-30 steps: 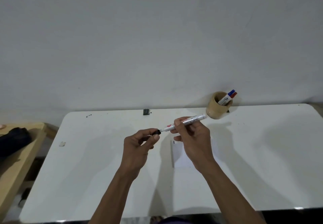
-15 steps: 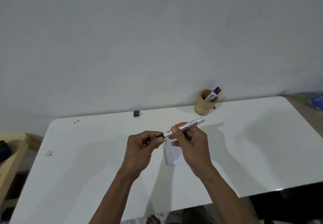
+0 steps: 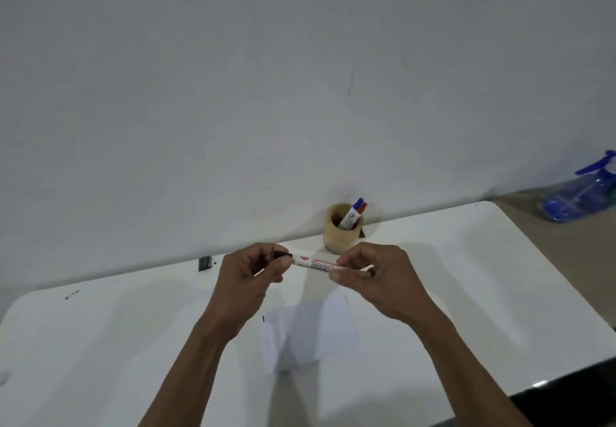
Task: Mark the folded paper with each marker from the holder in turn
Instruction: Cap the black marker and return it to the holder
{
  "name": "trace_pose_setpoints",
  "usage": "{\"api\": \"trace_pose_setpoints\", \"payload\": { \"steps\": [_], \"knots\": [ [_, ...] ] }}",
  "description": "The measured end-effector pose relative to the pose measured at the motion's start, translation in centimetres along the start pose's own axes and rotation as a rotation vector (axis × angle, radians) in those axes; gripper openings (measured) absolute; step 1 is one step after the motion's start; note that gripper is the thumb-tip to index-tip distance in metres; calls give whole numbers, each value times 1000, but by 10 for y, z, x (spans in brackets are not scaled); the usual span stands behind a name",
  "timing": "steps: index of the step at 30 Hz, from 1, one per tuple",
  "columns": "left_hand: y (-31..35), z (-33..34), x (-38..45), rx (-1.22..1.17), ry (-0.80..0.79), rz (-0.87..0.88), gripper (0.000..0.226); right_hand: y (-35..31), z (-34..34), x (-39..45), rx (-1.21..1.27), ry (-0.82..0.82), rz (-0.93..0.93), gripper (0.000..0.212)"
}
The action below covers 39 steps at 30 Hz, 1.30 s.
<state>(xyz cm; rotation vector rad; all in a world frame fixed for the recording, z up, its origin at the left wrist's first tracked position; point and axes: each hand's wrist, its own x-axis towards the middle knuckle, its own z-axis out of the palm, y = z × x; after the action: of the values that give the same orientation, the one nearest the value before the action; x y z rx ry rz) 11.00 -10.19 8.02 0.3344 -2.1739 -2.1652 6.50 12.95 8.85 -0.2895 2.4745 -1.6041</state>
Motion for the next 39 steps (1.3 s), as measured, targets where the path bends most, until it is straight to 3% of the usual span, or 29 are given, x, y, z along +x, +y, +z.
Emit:
{"api": "trace_pose_setpoints", "payload": {
  "steps": [3, 11, 14, 18, 22, 25, 39],
  "knots": [
    [10, 28, 21, 88, -16, 33, 6, 14, -8, 15, -141, -50, -42, 12],
    [14, 80, 60, 320, -16, 54, 6, 46, -12, 43, -176, -48, -141, 25],
    [3, 88, 73, 345, 41, 8, 28, 47, -22, 54, -83, -8, -122, 52],
    [-27, 99, 90, 465, 155, -41, 66, 39, -37, 81, 78, 226, -166, 76],
    [-53, 117, 105, 483, 176, -81, 93, 35, -37, 114, 169, 396, -169, 68],
    [-63, 131, 114, 441, 178, -125, 102, 40, -27, 133, 150, 440, -177, 53],
    [-77, 145, 122, 320, 223, 19, 75, 84, -3, 151, 2, 454, -119, 22]
  ]
}}
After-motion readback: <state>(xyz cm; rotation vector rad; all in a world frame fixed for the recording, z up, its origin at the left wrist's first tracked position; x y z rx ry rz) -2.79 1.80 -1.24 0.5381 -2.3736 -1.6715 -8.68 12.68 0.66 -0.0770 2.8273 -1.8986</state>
